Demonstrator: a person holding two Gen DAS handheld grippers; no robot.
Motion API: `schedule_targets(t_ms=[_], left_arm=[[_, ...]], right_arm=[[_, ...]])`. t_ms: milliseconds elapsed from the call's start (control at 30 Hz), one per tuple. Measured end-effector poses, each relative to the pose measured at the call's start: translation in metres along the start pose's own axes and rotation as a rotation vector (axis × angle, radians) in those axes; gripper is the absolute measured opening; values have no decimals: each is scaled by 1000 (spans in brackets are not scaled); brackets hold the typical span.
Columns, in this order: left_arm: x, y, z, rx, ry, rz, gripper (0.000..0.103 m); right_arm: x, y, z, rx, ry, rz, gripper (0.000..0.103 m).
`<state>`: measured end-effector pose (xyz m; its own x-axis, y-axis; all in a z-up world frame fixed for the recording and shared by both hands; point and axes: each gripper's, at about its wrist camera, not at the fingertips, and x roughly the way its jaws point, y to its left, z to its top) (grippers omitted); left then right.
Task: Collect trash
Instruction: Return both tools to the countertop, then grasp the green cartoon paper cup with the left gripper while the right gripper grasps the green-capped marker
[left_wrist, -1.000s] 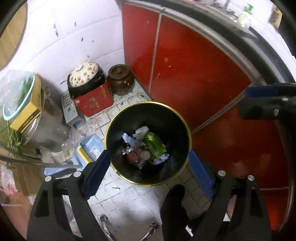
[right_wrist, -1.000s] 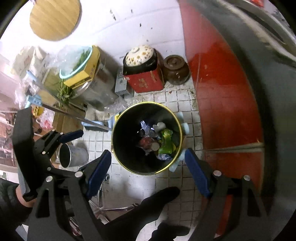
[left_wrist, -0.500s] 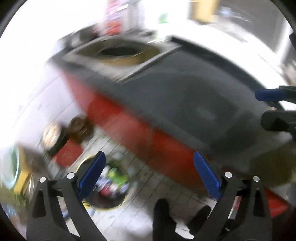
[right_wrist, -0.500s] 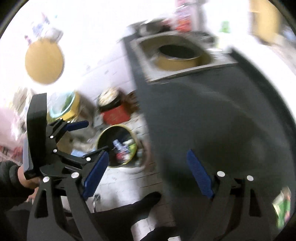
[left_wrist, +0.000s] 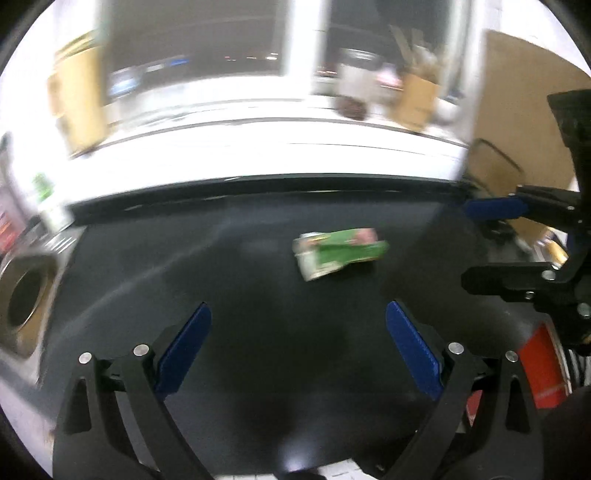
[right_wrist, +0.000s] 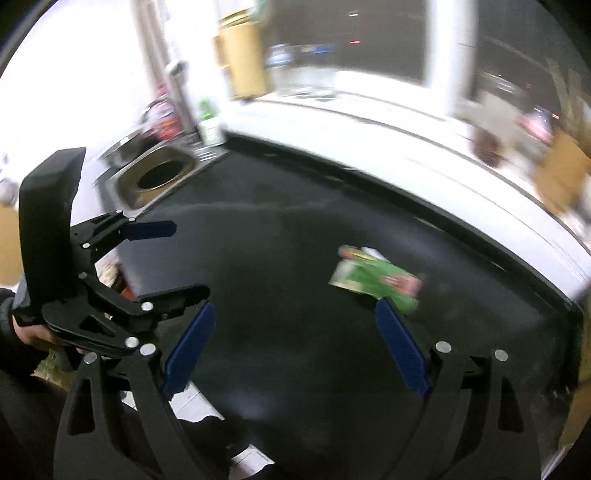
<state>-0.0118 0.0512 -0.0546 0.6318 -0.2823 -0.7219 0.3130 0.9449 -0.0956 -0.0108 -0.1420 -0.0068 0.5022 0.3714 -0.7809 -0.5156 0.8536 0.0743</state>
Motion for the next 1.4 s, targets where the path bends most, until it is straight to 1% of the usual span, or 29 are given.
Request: schedule_targets(t_ms=[33, 67, 167, 233, 367, 400, 500, 567, 633, 733, 767, 867, 933, 1033, 1167, 1267, 1300, 1367, 1400], left_arm=[[7, -14, 8, 20, 7, -38, 93], [9, -24, 10, 36, 6, -53, 93], [23, -56, 20, 99, 16, -72, 93], [32, -68, 25, 124, 23, -79, 93], [47, -77, 32, 161, 40, -75, 93], [51, -78, 33, 168, 46, -75, 93], [64, -77, 35, 194, 61, -68, 93], [76, -76, 35, 225, 55, -65, 93], [93, -74, 35, 264, 57, -68, 93], [116, -73, 35, 329, 58, -44, 93], [130, -73, 35, 366, 67, -35, 93], [160, -70, 33, 430, 88, -15, 93], [179, -67, 33, 455, 109, -18, 93], [210, -61, 35, 480, 147, -47, 93], [237, -59, 37, 537, 157, -48, 93], [253, -56, 39, 553, 160, -67, 92], [256, -56, 40, 557, 155, -66, 91], [261, -52, 42, 557, 149, -76, 84], [261, -50, 43, 557, 145, -77, 76]], right_arm=[[-6, -14, -7, 24, -2, -15, 86], [-6, -21, -11, 37, -3, -23, 86], [-17, -51, -28, 81, -7, -54, 86], [-20, -61, -34, 95, -4, -61, 86], [-17, -81, -42, 115, 5, -63, 86], [-17, -81, -44, 118, 7, -67, 86], [-10, -90, -43, 128, 17, -55, 86], [-3, -98, -42, 125, 26, -42, 86], [11, -108, -42, 124, 47, -36, 86], [37, -122, -43, 138, 89, -32, 86], [44, -127, -43, 144, 102, -31, 86], [66, -142, -44, 170, 137, -21, 86], [78, -150, -43, 180, 156, -11, 86], [100, -163, -42, 198, 191, 6, 86], [135, -176, -41, 205, 248, 18, 86], [160, -182, -40, 187, 285, 41, 86], [170, -184, -39, 171, 301, 45, 85], [184, -185, -37, 141, 315, 57, 84], [191, -186, -34, 120, 320, 61, 83]])
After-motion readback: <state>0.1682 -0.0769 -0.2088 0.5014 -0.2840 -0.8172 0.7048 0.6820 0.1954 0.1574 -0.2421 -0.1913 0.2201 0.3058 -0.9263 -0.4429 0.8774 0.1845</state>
